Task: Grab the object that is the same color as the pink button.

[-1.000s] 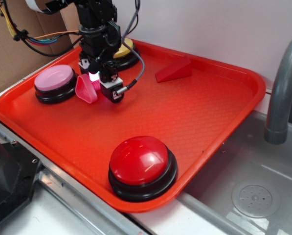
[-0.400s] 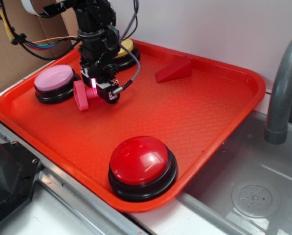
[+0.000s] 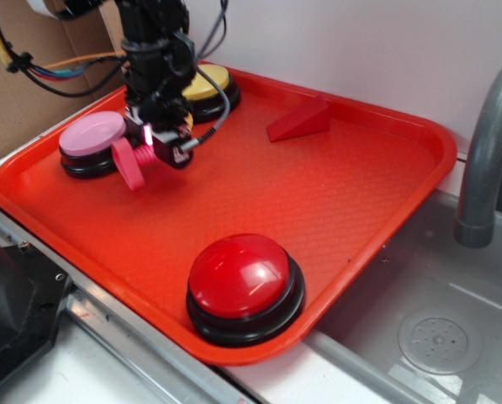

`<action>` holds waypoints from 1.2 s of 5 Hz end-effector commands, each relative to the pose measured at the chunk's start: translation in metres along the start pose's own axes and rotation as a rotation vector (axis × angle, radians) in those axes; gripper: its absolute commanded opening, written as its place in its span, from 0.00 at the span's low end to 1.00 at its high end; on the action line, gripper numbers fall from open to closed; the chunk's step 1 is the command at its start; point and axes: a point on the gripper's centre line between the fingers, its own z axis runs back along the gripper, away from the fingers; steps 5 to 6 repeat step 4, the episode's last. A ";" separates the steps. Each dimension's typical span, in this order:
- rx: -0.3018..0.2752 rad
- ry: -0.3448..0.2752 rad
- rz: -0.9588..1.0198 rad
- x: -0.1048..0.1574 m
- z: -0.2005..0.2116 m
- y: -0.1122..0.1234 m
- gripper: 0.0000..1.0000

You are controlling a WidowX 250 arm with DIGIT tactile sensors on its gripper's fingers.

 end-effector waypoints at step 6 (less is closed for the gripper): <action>-0.093 -0.161 0.186 -0.065 0.085 -0.034 0.00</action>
